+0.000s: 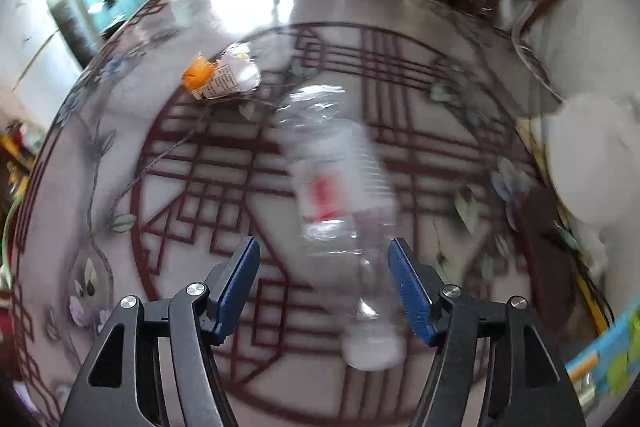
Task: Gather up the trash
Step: 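Grasp the clear water bottle with right tool while left tool grasps orange snack wrapper, then carry the water bottle and snack wrapper over the red bucket with both tools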
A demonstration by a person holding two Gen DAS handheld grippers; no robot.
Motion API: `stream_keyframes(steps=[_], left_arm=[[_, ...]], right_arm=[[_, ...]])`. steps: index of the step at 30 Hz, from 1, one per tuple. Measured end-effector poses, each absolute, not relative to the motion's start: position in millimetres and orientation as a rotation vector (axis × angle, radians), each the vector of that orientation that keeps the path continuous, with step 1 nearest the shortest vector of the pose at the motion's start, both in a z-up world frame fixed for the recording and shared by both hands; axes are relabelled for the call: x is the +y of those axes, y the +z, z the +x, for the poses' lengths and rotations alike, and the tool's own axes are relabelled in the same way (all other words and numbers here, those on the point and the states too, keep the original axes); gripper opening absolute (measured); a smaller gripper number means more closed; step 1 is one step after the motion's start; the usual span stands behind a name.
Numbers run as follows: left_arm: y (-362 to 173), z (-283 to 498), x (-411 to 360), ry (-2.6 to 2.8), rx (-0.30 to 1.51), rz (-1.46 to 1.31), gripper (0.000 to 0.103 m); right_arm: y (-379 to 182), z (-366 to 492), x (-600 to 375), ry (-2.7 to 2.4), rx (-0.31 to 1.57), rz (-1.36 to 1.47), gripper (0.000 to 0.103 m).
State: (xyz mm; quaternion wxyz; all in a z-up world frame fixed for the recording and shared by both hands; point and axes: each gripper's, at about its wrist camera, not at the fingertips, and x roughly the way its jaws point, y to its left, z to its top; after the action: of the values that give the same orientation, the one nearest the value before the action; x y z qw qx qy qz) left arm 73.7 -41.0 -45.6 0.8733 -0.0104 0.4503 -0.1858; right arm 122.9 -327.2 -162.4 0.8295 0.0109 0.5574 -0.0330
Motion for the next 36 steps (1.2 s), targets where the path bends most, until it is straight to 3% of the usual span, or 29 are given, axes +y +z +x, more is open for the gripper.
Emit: stream_keyframes(steps=[4,6,8,23,25,27,32,36], left_arm=[[-58.6,112.1,-101.3,-0.425,0.914,0.075,0.077],[-68.5,130.8,-131.6,-0.441,0.909,0.146,0.077],[-77.3,149.4,-155.3,-0.452,0.911,0.211,0.077],[-153.3,246.5,-239.5,-0.461,1.04,0.294,0.076],[-161.0,250.2,-240.1,-0.468,1.068,0.269,0.066],[-166.9,249.9,-240.5,-0.467,1.09,0.262,0.044],[-159.5,236.2,-237.7,-0.456,1.07,0.272,0.031],[-143.8,222.1,-226.8,-0.449,1.048,0.228,0.027]], right_arm=[[-183.5,136.4,-342.6,-0.004,1.233,0.049,0.066],[-191.7,139.2,-351.2,0.017,1.237,0.083,0.052],[-196.8,140.1,-362.2,0.046,1.228,0.147,0.048],[-188.6,121.9,-391.4,0.088,1.13,0.283,0.047],[-188.0,122.5,-390.5,0.092,1.13,0.279,0.047],[-187.9,123.7,-390.0,0.098,1.128,0.284,0.047],[-182.3,125.3,-386.7,0.095,1.131,0.272,0.048],[-166.1,120.7,-379.7,0.099,1.111,0.257,0.048]])
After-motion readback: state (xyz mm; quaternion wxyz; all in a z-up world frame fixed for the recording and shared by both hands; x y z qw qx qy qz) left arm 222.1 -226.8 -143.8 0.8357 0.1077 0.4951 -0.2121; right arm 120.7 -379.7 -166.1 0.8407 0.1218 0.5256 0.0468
